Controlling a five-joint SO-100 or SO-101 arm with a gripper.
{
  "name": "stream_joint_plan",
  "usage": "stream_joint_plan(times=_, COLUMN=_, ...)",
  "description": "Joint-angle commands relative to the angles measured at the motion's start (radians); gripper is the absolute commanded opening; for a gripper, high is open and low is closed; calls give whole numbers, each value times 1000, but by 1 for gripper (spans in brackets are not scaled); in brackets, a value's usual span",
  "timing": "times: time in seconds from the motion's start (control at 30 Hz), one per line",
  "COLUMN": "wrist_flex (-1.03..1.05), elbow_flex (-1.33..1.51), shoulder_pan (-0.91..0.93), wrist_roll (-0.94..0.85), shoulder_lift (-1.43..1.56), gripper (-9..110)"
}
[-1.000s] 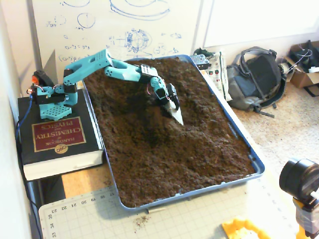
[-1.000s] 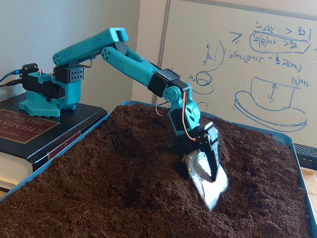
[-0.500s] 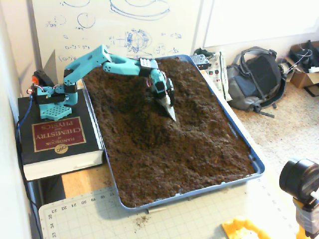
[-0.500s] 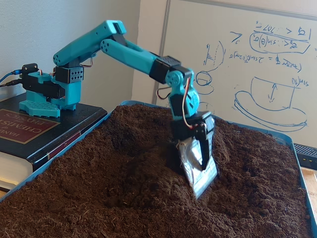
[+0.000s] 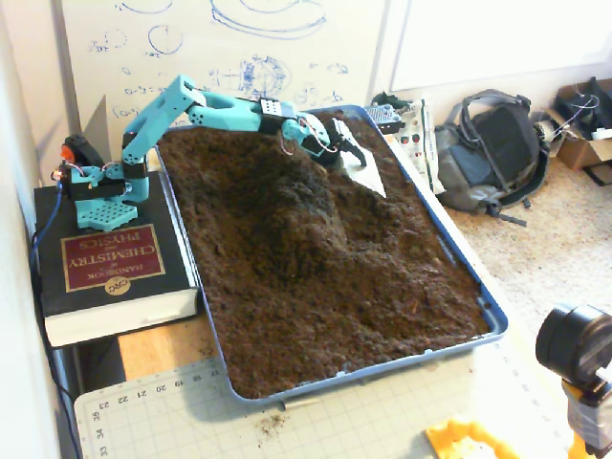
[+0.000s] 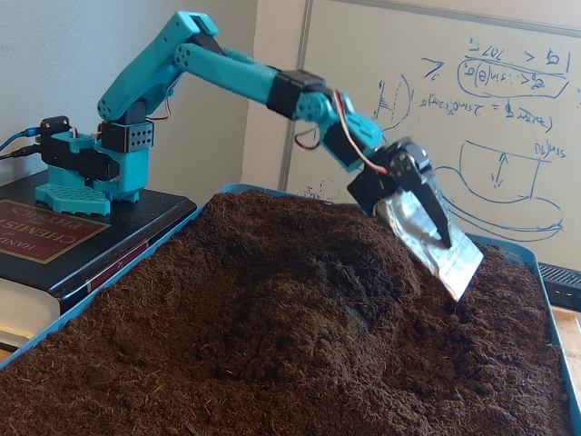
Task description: Build a berm.
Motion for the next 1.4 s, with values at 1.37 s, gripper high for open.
stream_joint_plan(times=1.37, wrist_flex=242, elbow_flex=178, shoulder_pan=-189, wrist_roll=0, shoulder_lift=-133, gripper=0)
